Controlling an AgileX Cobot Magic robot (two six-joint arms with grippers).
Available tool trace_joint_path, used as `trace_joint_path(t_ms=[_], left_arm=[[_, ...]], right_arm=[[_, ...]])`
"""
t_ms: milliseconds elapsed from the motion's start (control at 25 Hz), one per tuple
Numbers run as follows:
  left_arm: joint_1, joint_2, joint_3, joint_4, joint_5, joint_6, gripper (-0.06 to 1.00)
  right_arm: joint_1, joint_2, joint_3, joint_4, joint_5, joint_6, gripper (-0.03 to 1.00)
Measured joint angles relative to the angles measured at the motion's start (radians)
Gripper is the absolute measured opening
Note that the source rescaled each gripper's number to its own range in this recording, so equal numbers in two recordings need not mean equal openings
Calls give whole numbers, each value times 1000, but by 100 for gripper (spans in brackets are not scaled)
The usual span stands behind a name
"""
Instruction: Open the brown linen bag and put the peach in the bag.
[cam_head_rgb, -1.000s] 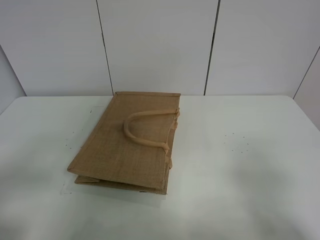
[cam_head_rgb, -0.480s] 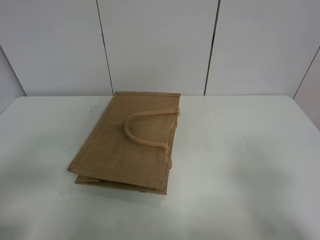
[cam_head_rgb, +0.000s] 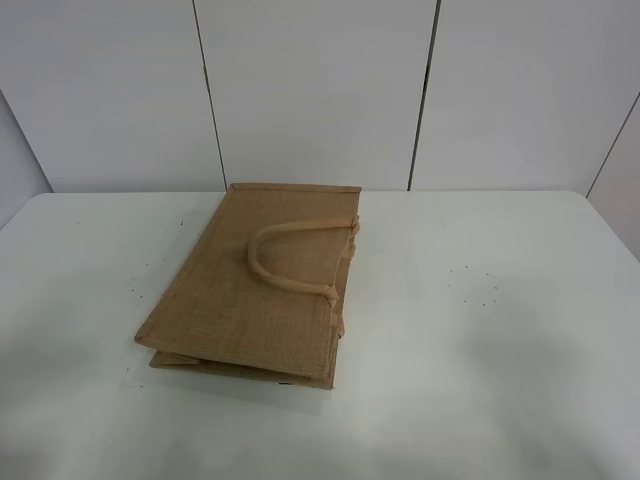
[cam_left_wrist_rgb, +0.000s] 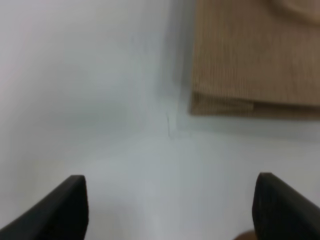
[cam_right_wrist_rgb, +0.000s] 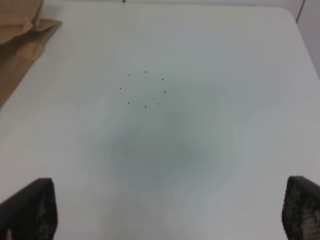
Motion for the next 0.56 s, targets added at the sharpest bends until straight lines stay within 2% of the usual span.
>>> trace_joint_path(t_ms=[560], left_arm=[[-8,-8,0,0,1,0,98]], right_arm=[[0,0,0,2,0,0,100]])
